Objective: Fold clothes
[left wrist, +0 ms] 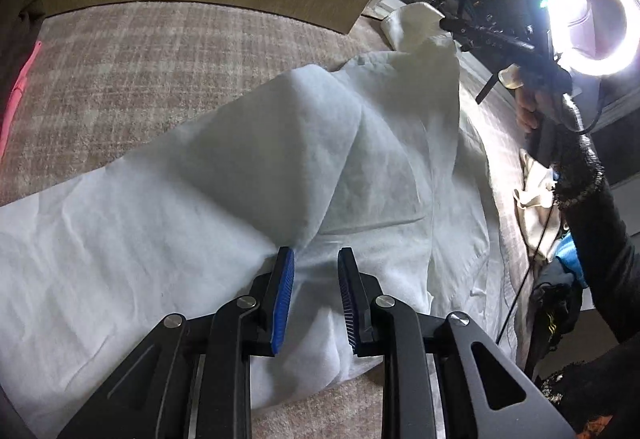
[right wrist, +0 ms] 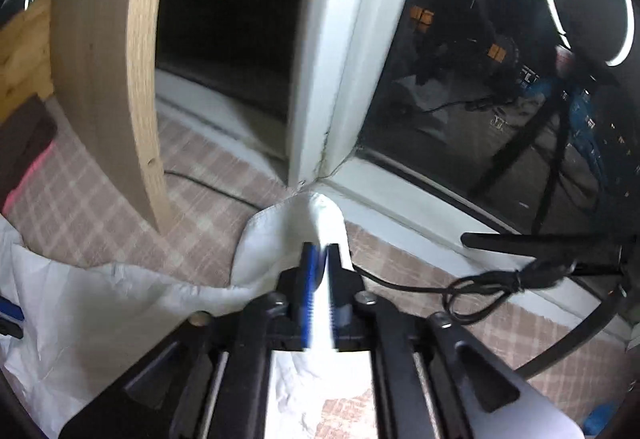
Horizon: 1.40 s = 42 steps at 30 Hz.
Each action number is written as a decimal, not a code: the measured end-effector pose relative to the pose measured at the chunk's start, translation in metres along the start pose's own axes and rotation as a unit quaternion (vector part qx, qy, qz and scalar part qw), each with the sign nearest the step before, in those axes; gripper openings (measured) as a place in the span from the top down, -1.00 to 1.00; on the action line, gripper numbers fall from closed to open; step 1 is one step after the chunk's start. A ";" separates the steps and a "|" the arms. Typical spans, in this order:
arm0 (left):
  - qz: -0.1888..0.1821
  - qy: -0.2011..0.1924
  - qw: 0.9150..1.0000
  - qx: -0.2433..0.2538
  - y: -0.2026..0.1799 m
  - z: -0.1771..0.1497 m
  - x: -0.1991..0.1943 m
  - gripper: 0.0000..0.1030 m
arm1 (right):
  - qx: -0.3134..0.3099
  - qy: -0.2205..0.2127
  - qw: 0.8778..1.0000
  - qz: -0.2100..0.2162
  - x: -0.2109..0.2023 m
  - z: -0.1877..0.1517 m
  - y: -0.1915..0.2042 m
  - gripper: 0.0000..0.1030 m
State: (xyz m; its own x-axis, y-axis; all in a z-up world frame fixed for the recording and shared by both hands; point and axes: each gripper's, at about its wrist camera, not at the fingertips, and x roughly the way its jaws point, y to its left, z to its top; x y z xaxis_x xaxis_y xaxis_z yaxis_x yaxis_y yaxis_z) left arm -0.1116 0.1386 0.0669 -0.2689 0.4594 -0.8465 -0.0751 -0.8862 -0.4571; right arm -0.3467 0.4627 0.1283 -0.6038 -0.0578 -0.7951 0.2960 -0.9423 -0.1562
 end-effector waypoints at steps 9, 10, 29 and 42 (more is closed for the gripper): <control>0.012 -0.058 0.997 0.052 -0.053 0.035 -0.047 0.28 | 0.017 -0.064 0.996 0.064 -0.084 -0.030 -0.011 0.17; 0.008 -0.056 0.997 0.059 -0.059 0.045 -0.044 0.28 | 0.017 -0.056 0.994 0.088 -0.087 -0.040 -0.008 0.23; 0.086 -0.057 0.990 0.093 -0.089 0.106 0.027 0.37 | 0.112 0.037 0.988 0.105 -0.020 -0.100 -0.045 0.38; 0.145 -0.029 0.966 0.212 -0.115 0.124 0.082 0.44 | 0.141 0.044 0.973 0.175 0.004 -0.117 -0.032 0.31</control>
State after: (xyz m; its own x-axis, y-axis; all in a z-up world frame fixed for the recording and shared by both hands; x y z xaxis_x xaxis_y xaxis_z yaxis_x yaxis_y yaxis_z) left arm -0.2441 0.2710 0.0844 -0.3904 0.1950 -0.8998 -0.3719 -0.9274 -0.0397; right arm -0.2722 0.5311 0.0612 -0.4336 -0.3746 -0.8195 0.2490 -0.9239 0.2906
